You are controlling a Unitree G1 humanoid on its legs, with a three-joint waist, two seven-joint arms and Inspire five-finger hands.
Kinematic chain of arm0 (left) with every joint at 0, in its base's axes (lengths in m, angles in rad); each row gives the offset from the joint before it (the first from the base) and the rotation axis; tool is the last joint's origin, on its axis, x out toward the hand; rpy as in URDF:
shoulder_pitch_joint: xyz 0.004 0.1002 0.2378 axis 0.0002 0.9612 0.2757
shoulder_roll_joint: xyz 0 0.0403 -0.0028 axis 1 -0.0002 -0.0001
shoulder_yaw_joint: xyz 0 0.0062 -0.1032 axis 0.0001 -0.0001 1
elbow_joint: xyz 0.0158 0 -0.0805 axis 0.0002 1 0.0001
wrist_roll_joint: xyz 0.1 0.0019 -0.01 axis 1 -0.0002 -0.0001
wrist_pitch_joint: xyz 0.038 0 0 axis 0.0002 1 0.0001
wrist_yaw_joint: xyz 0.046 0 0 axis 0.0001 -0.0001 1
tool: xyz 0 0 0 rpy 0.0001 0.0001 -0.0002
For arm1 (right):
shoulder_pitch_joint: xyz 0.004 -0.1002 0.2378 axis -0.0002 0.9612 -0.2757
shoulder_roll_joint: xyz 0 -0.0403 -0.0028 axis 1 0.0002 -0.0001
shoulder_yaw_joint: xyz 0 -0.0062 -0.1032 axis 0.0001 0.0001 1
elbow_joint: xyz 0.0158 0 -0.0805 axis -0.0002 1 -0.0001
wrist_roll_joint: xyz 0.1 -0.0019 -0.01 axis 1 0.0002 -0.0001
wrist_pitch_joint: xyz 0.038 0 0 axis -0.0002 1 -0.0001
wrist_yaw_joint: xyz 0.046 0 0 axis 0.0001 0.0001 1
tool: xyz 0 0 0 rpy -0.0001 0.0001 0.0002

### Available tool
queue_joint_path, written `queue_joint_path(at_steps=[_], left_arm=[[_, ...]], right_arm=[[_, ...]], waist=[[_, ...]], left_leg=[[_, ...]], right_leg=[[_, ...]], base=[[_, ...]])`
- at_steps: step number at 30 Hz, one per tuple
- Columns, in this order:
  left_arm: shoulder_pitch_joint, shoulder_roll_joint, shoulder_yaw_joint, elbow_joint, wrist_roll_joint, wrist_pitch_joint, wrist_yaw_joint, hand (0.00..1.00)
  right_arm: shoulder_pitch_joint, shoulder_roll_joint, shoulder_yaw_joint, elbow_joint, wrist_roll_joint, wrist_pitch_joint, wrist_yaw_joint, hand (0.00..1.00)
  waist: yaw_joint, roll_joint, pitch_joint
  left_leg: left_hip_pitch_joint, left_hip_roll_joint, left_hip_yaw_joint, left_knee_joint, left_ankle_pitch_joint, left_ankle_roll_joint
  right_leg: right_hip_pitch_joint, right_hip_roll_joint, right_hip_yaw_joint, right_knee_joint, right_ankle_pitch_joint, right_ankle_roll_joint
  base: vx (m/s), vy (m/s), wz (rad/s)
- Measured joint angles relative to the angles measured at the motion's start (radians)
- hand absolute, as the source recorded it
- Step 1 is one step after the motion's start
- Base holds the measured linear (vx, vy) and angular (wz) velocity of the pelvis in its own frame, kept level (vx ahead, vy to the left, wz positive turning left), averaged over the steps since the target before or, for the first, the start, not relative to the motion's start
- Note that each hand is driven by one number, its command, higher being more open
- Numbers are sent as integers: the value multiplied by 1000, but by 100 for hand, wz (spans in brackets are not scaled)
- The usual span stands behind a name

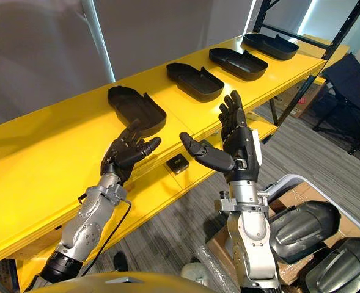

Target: Walk over and take three plastic housings, then place them on the shelf

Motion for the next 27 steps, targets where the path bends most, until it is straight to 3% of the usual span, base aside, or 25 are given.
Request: queue_joint_path(at_steps=[7,13,16,22,27], left_arm=[[0,0,-2,0,-3,0,29,100],[1,-17,45,0,112,-2,214,100],[18,-36,129,-16,207,-10,292,100],[78,-36,179,-94,252,-33,297,100],[120,-11,192,-165,291,-105,248,100]], right_arm=[[32,0,16,-43,0,1,26,100],[73,0,15,-43,-1,65,74,100],[79,-9,16,-24,-10,89,86,100],[-106,-95,-7,197,-83,138,-31,100],[-224,-121,-32,293,-82,161,-87,100]], waist=[[-1,1,0],[-2,1,-1],[1,2,-1],[40,6,1],[73,9,3]], left_leg=[[2,0,5,0,-3,4],[6,0,5,0,-1,1],[0,-1,-14,0,1,0],[-28,-6,-87,0,13,6],[-40,-10,-116,1,24,2]], right_leg=[[-1,0,5,2,1,2],[0,0,6,11,2,2],[2,0,-8,15,-2,1],[19,1,-76,2,-9,-5],[23,1,-96,-1,-7,-10]], base=[[3,-3,-1],[6,-7,0],[-3,-25,11],[-29,-24,30],[-8,-16,17]])
